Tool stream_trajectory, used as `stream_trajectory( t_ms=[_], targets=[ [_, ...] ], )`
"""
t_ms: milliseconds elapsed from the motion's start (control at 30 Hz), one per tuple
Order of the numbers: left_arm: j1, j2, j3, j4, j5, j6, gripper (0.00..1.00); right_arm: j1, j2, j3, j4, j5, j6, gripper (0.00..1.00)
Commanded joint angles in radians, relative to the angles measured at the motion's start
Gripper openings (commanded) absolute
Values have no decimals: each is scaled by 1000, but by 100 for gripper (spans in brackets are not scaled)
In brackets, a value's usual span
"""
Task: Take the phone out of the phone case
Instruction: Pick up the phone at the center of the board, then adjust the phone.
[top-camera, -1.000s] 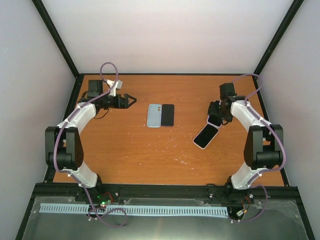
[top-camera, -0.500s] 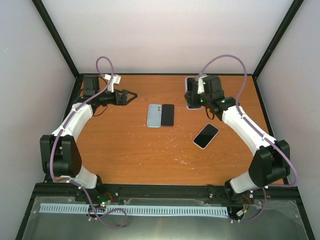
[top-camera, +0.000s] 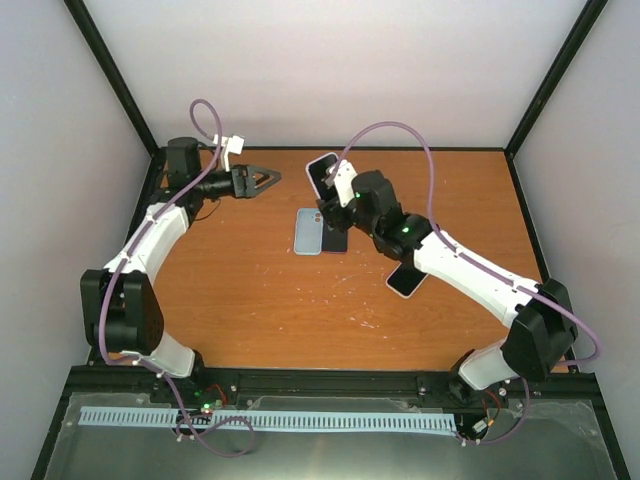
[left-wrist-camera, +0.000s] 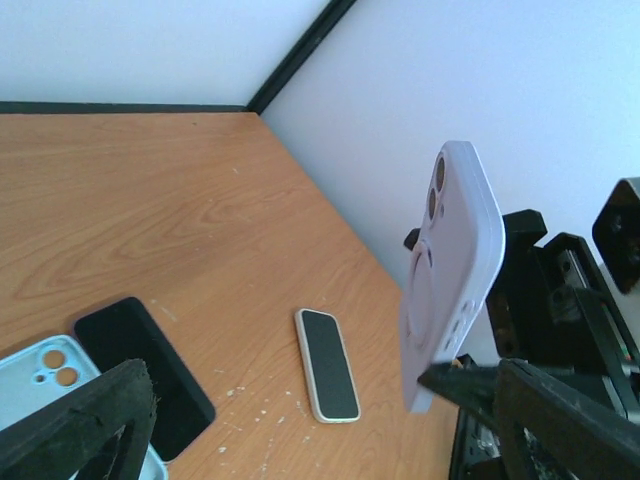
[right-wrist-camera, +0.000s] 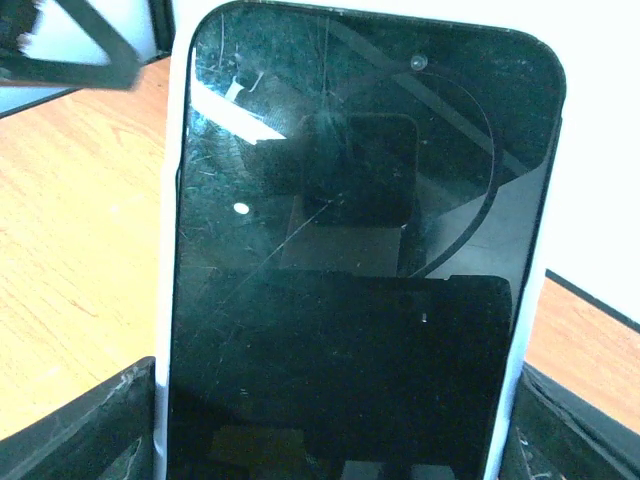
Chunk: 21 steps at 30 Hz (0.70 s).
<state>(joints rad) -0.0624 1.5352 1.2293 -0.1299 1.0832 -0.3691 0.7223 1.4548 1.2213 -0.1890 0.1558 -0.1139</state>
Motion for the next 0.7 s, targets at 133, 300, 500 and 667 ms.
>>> stream_trajectory(
  t_ms=[133, 300, 500, 667],
  targets=[
    [-86, -30, -55, 145, 25, -106, 90, 104, 43, 37, 131, 72, -59, 64],
    [-101, -34, -80, 165, 20, -129, 86, 138, 66, 54, 145, 86, -62, 64],
    [-106, -26, -96, 188, 29, -153, 66, 153, 89, 67, 155, 100, -57, 64],
    [-107, -20, -100, 206, 49, -165, 48, 158, 100, 81, 156, 105, -52, 65]
  ],
)
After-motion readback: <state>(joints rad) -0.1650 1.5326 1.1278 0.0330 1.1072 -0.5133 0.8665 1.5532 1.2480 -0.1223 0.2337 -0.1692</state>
